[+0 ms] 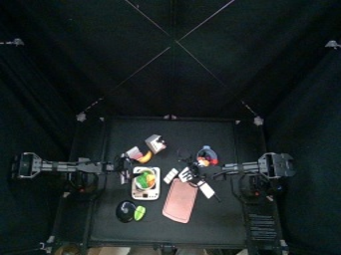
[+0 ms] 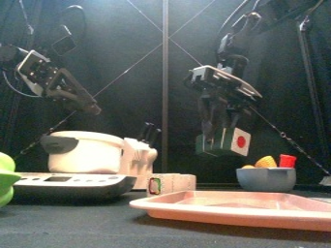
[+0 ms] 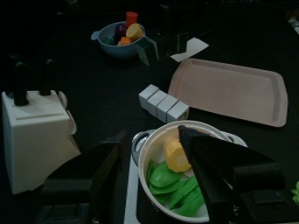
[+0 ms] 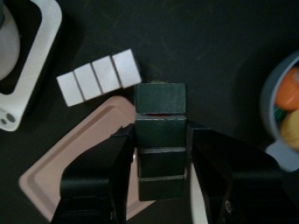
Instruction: Place green sushi roll on big plate
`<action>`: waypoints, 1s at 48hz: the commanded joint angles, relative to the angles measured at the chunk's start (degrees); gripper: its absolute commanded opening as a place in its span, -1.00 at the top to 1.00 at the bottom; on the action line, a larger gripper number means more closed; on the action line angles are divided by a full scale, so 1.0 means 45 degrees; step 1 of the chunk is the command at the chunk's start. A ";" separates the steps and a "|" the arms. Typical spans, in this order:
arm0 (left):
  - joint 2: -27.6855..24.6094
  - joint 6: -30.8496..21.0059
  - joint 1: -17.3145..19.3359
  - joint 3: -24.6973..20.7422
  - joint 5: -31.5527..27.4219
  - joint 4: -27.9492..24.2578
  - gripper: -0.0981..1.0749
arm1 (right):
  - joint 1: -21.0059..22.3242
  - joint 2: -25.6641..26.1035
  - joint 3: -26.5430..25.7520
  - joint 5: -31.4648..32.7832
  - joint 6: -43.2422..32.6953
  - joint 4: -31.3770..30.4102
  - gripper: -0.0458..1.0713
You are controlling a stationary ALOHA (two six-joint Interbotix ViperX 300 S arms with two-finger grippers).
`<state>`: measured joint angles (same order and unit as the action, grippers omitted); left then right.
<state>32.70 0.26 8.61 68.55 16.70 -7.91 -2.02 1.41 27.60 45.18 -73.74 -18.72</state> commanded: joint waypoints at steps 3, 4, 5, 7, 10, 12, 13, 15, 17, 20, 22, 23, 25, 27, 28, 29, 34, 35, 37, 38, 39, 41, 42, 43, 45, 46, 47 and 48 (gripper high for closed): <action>0.0059 -0.0020 -0.0059 -0.0156 0.0117 0.0020 -0.65 | -0.0938 0.0000 -0.0059 -0.0176 -0.2285 -0.0605 -0.21; 0.0078 -0.0020 -0.0078 -0.0156 0.0117 0.0020 -0.65 | -0.1074 -0.0039 -0.0039 -0.0176 -0.2656 -0.0703 -0.21; 0.0098 -0.0020 -0.0059 -0.0156 0.0117 0.0020 -0.65 | -0.1211 -0.0078 -0.0020 -0.0176 -0.2988 -0.0801 -0.21; 0.0137 -0.0020 -0.0098 -0.0156 0.0117 0.0020 -0.65 | -0.1523 -0.0234 -0.0020 -0.0215 -0.3848 -0.1016 -0.21; 0.0195 -0.0020 -0.0117 -0.0156 0.0117 0.0020 -0.65 | -0.1895 -0.0391 -0.0039 -0.0176 -0.4824 -0.1270 -0.21; 0.0195 -0.0020 -0.0117 -0.0156 0.0117 0.0020 -0.65 | -0.2109 -0.0449 -0.0020 -0.0156 -0.5469 -0.1465 -0.21; 0.0215 0.0000 -0.0117 -0.0137 0.0117 0.0020 -0.65 | -0.2188 -0.0508 -0.0020 -0.0156 -0.5723 -0.1543 -0.21; 0.0234 0.0000 -0.0117 -0.0156 0.0117 0.0020 -0.65 | -0.2363 -0.0586 -0.0020 -0.0156 -0.6289 -0.1719 -0.21; 0.0234 0.0000 -0.0117 -0.0156 0.0117 0.0020 -0.65 | -0.2559 -0.0684 -0.0039 -0.0117 -0.6914 -0.1914 -0.20; 0.0234 0.0000 -0.0117 -0.0156 0.0117 0.0020 -0.65 | -0.2715 -0.0820 -0.0059 -0.0020 -0.7695 -0.2207 -0.20; 0.0234 0.0000 -0.0117 -0.0156 0.0117 0.0020 -0.65 | -0.2813 -0.0938 -0.0059 0.0039 -0.8184 -0.2441 -0.20; 0.0234 0.0000 -0.0117 -0.0156 0.0117 0.0020 -0.65 | -0.2871 -0.0977 -0.0078 0.0059 -0.8418 -0.2539 -0.20; 0.0234 0.0000 -0.0117 -0.0156 0.0117 0.0020 -0.65 | -0.2949 -0.1113 -0.0117 0.0117 -0.8984 -0.2754 -0.20; 0.0234 0.0000 -0.0117 -0.0156 0.0117 0.0020 -0.65 | -0.3027 -0.1211 -0.0137 0.0156 -0.9395 -0.2910 -0.20; 0.0234 0.0000 -0.0117 -0.0156 0.0117 0.0020 -0.65 | -0.3047 -0.1270 -0.0156 0.0156 -0.9590 -0.2969 -0.20; 0.0234 0.0000 -0.0117 -0.0156 0.0117 0.0020 -0.65 | -0.3066 -0.1289 -0.0156 0.0195 -0.9766 -0.3047 -0.20; 0.0234 0.0000 -0.0117 -0.0156 0.0117 0.0020 -0.65 | -0.3145 -0.1504 -0.0195 0.0273 -1.0469 -0.3340 -0.20; 0.0234 0.0000 -0.0117 -0.0156 0.0137 0.0020 -0.65 | -0.3164 -0.1543 -0.0234 0.0293 -1.0586 -0.3379 -0.20; 0.0234 0.0000 -0.0117 -0.0156 0.0117 0.0020 -0.65 | -0.3203 -0.1641 -0.0273 0.0332 -1.0840 -0.3438 -0.20; 0.0234 0.0000 -0.0117 -0.0156 0.0117 0.0020 -0.65 | -0.3223 -0.1719 -0.0352 0.0352 -1.0938 -0.3438 -0.20; 0.0234 0.0000 -0.0117 -0.0156 0.0117 0.0020 -0.65 | -0.3223 -0.1758 -0.0391 0.0352 -1.0977 -0.3457 -0.20; 0.0234 0.0000 -0.0117 -0.0156 0.0117 0.0020 -0.65 | -0.3281 -0.1836 -0.0449 0.0371 -1.1055 -0.3477 -0.20; 0.0234 0.0000 -0.0117 -0.0156 0.0117 0.0020 -0.65 | -0.3301 -0.1855 -0.0488 0.0391 -1.1074 -0.3457 -0.20; 0.0234 0.0000 -0.0117 -0.0156 0.0117 0.0020 -0.65 | -0.3320 -0.1914 -0.0527 0.0410 -1.1094 -0.3438 -0.20; 0.0234 0.0000 -0.0117 -0.0137 0.0137 0.0020 -0.65 | -0.3379 -0.1992 -0.0586 0.0469 -1.1094 -0.3398 -0.20; 0.0234 0.0000 -0.0117 -0.0156 0.0117 0.0020 -0.65 | -0.3418 -0.2031 -0.0625 0.0508 -1.1113 -0.3379 -0.20; 0.0234 0.0000 -0.0117 -0.0156 0.0117 0.0020 -0.65 | -0.3438 -0.2070 -0.0664 0.0527 -1.1113 -0.3359 -0.20; 0.0254 0.0000 -0.0117 -0.0137 0.0117 0.0020 -0.65 | -0.3457 -0.2109 -0.0703 0.0547 -1.1113 -0.3340 -0.20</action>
<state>33.66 0.26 8.26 68.55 16.70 -7.91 -17.05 -8.79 26.19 47.20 -123.57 -33.93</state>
